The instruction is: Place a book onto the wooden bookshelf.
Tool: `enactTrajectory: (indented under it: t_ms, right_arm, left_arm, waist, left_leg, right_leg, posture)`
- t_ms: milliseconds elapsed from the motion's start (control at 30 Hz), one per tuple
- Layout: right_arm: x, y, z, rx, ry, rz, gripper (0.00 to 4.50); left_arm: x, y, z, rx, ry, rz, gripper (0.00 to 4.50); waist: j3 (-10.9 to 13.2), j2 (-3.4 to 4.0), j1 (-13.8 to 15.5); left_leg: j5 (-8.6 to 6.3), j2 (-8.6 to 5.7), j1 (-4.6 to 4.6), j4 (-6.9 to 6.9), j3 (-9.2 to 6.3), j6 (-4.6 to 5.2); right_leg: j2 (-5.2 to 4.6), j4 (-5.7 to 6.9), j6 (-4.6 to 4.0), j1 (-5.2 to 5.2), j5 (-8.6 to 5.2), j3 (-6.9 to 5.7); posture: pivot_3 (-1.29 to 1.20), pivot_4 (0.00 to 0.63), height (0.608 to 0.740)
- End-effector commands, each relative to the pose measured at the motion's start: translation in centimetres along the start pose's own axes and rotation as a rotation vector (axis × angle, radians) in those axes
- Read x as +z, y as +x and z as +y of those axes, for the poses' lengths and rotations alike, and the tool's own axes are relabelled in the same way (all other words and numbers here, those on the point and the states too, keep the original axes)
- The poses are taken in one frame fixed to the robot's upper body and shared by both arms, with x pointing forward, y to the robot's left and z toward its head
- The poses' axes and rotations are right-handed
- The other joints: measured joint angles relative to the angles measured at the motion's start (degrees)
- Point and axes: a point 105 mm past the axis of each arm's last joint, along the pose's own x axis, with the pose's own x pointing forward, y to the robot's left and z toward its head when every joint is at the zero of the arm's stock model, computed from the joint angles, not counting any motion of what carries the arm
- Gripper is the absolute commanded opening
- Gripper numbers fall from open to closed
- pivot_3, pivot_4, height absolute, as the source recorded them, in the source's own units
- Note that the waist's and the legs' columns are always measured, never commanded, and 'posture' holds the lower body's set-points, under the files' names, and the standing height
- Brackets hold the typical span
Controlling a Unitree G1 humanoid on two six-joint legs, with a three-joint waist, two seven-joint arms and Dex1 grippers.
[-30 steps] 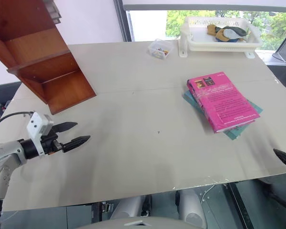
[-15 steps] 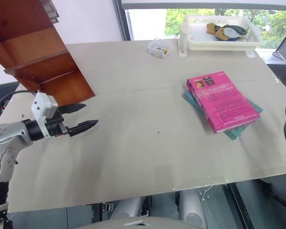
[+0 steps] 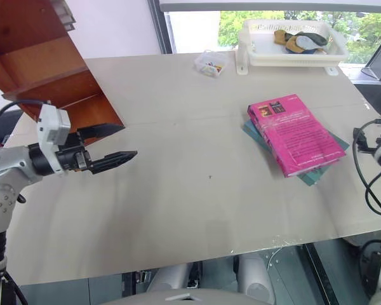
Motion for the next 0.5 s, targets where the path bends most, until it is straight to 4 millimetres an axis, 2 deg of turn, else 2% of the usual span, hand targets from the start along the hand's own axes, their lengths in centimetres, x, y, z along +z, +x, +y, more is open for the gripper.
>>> enactTrajectory:
  t_ms: [33,133,200,333,433,500]
  right_arm:
    - [0.5,0.2,-0.6,-0.008,0.040,-0.003,4.50]
    - [-0.2,0.3,-1.9,-0.061,0.089,0.004,4.50]
    - [-0.6,0.5,-2.0,-0.047,0.162,-0.003,4.50]
    - [-1.0,1.0,-0.5,0.078,0.408,-0.067,4.50]
    - [-1.3,1.3,0.2,0.130,0.517,-0.104,4.50]
    - [-1.8,2.0,2.0,0.183,0.594,-0.120,4.50]
  left_arm:
    - [1.6,-0.4,-0.4,-0.005,0.059,-0.023,4.48]
    - [1.7,-0.4,-0.8,-0.009,0.066,-0.020,4.48]
    - [1.8,-0.3,-0.9,-0.014,0.066,-0.025,4.48]
    - [1.7,-0.3,-0.5,-0.011,0.067,-0.023,4.48]
    - [1.9,-0.2,-0.6,-0.019,0.076,-0.025,4.48]
    - [2.3,-0.1,-0.5,-0.028,0.086,-0.029,4.48]
  waist:
    - [0.00,0.00,-0.04]
    - [0.00,0.00,-0.29]
    - [0.00,0.00,-0.35]
    - [0.00,0.00,-0.58]
    - [0.00,0.00,-0.65]
    - [0.01,0.01,-0.63]
  left_leg:
    - [0.00,0.00,-0.01,0.00,-0.01,0.00]
    - [-0.01,-0.01,-0.02,-0.01,-0.01,0.01]
    - [0.00,-0.01,-0.01,-0.01,0.00,0.00]
    - [0.00,0.01,0.03,-0.01,0.02,0.01]
    - [-0.01,0.04,0.09,-0.01,0.06,0.02]
    - [-0.01,0.05,0.10,-0.01,0.06,0.02]
  right_leg:
    - [0.00,0.00,0.00,0.00,0.00,-0.01]
    - [0.02,0.00,0.00,-0.01,0.00,-0.01]
    - [0.02,-0.01,0.00,-0.01,0.00,0.00]
    - [0.07,-0.01,0.01,0.01,0.01,0.04]
    - [0.15,0.04,0.01,0.02,0.01,0.12]
    - [0.16,0.07,0.01,0.01,0.01,0.13]
  posture:
    - [0.00,0.150,0.740]
    - [0.00,0.150,0.740]
    - [0.00,0.150,0.740]
    - [0.00,0.150,0.740]
    - [0.00,0.150,0.740]
    - [0.00,0.150,0.740]
